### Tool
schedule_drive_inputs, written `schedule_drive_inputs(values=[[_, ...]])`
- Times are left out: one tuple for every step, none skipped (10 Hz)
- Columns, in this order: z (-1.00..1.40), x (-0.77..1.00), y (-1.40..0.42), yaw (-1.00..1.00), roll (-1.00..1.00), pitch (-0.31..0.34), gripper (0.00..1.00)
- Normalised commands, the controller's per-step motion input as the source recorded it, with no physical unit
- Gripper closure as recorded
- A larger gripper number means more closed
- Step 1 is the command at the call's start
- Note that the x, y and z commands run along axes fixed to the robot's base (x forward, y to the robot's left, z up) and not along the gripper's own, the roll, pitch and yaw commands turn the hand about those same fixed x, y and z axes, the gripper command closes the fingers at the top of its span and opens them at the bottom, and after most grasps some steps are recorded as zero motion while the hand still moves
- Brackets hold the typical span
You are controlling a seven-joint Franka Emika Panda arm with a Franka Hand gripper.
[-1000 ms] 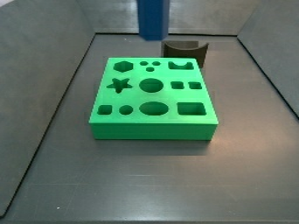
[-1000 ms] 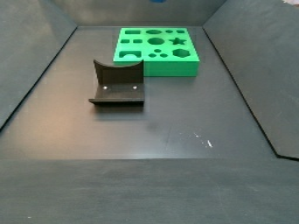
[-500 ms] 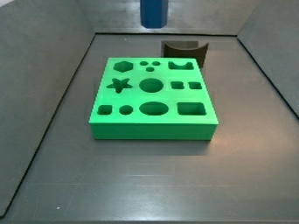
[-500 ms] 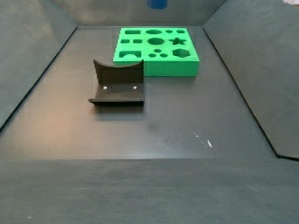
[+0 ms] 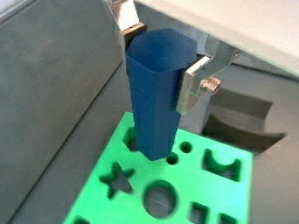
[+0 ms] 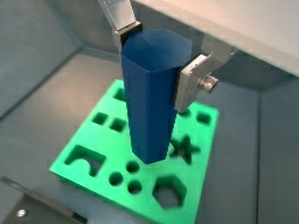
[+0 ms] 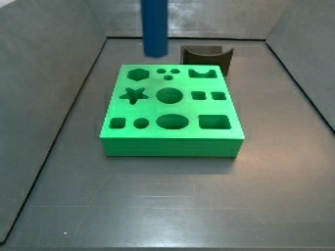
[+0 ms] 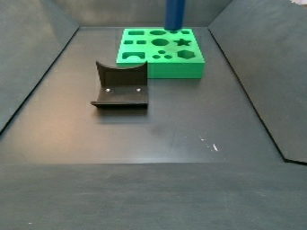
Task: Insert the hexagon object.
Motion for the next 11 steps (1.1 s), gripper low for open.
schedule_drive_inputs(values=[[-0.75,-0.51,0.38,-0.59,0.00,-0.016,1.00],[-0.60,-0.25,0.45,-0.54,0.00,-0.004,1.00],[-0.39,-0.02,0.02,-0.15,0.03,-0.010,1.00],[-0.05,0.00,0.00,0.00,-0.05,-0.003,1.00],[-0.12,0.00,0.00,0.00,0.00,0.000,1.00],[-0.33,-0.25,0.03,-0.13,0.00,-0.061,1.00],[-0.31,-0.29,0.05,-0.11,0.00,-0.066,1.00],[-0.24,-0.15,0.00,0.00,-0.05,-0.074,1.00],[-0.23,0.00,0.00,0.07,-0.03,-0.026,1.00],[-0.36,0.15,0.00,0.15,0.00,0.000,1.00],[-0.49,0.26,0.00,0.16,0.00,0.000,1.00]])
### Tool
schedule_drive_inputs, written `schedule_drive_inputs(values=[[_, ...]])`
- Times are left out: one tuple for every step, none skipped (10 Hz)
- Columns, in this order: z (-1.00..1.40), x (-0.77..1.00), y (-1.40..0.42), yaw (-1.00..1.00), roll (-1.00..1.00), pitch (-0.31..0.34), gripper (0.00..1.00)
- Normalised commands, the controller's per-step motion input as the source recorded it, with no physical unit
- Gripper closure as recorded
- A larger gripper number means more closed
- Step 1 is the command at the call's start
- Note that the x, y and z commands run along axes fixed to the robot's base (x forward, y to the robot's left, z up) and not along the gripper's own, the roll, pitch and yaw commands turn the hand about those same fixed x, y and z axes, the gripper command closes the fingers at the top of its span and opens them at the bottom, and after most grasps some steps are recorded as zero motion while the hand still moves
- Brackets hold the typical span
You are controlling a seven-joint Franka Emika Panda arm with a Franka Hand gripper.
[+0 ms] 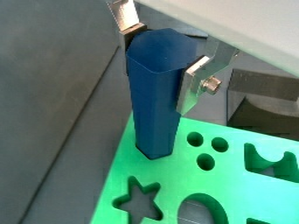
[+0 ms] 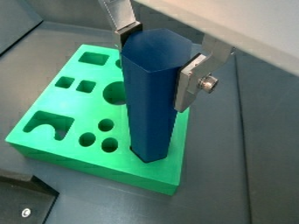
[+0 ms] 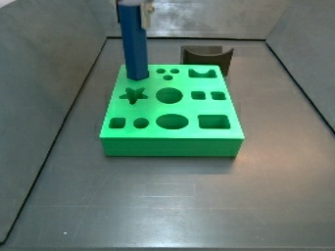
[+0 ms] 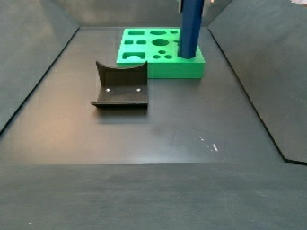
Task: Insert the hexagon object.
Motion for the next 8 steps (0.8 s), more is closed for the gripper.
schedule_drive_inputs(values=[[-0.49,0.14,0.00,0.13,0.00,0.000,1.00],[-0.39,0.09,0.00,0.05,0.05,0.000,1.00],[-0.33,0.19,0.00,0.00,0.08,0.017,1.00],[-0.31,0.22,0.00,0.00,0.07,0.044,1.00],[-0.31,0.11,0.00,0.00,0.05,0.004,1.00],[-0.43,0.11,0.00,0.00,0.03,0.000,1.00],[-0.32,0.04,0.00,0.00,0.00,0.000,1.00],[0.00,0.00,0.00,0.00,0.00,0.000,1.00]])
